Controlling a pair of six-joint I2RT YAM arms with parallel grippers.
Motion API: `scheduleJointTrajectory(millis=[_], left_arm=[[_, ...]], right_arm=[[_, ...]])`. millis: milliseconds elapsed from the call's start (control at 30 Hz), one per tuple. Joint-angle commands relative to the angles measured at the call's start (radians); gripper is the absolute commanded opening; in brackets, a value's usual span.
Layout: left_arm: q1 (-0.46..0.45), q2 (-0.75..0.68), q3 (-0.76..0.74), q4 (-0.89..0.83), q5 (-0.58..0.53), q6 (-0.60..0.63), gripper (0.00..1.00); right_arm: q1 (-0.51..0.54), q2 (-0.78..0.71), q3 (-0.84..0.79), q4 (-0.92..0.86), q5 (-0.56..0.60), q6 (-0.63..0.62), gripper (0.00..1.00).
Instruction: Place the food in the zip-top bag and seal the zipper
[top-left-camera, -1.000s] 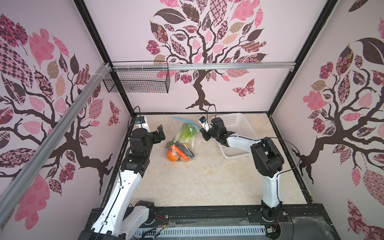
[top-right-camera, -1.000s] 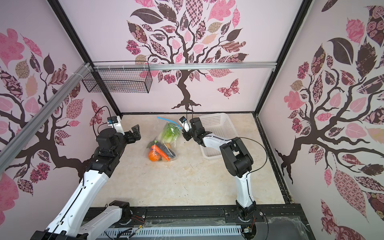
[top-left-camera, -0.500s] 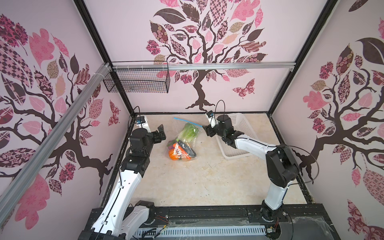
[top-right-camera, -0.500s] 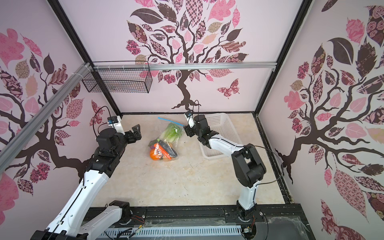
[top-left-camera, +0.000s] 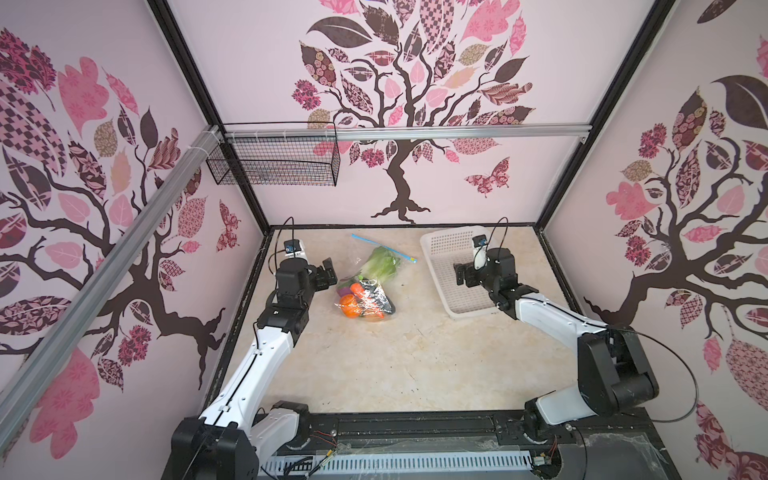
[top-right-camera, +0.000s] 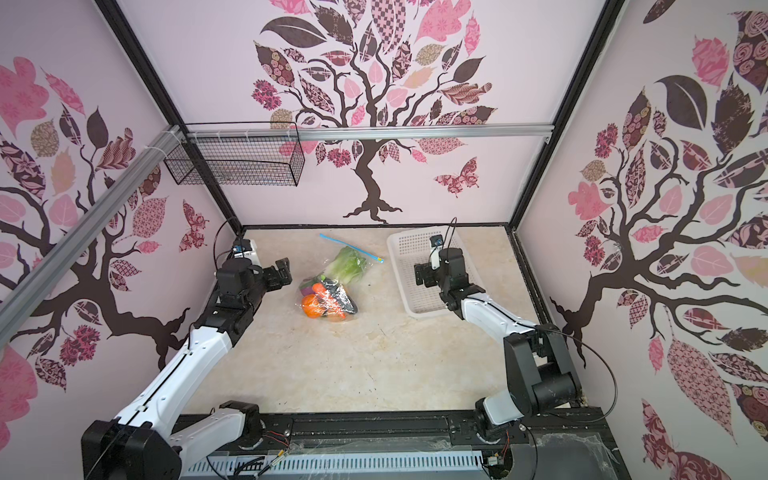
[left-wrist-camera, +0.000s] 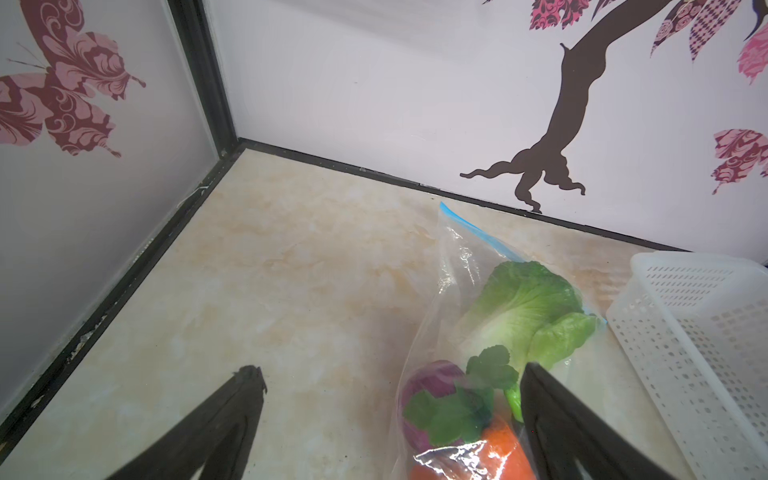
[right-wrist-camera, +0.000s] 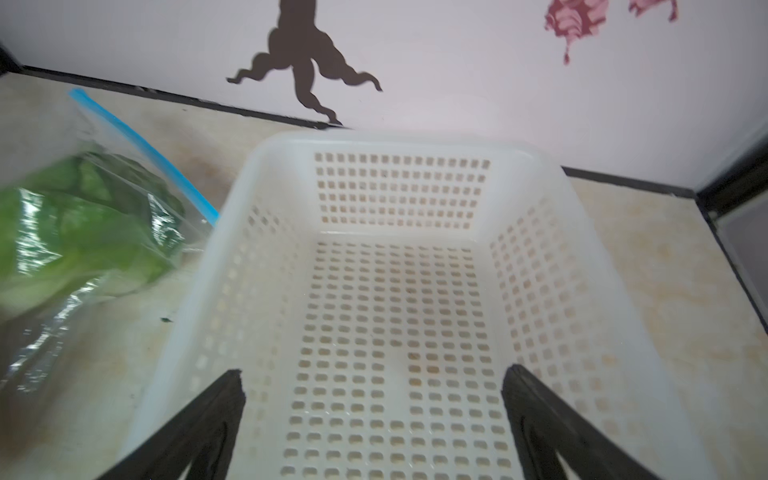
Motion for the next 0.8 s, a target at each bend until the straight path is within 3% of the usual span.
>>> scheduleJointTrajectory(millis=[0,533,767], left_arm=[[0.005,0.016,-0.058,0.086,-0.034,0.011,0.98],[0.004,0.142,-0.234,0.331,-0.144,0.073,0.98],[0.004,0.174,-0.223,0.324,-0.102,0.138,0.98]], right_arm=[[-0.032,-0.014,-0.053,0.068,-0.006,0.008,1.0],[-0.078,0.087,-0.27,0.452,0.082,-0.067,1.0],[-0.155,0.098,-0.291,0.489,-0.008,-0.007,1.0]])
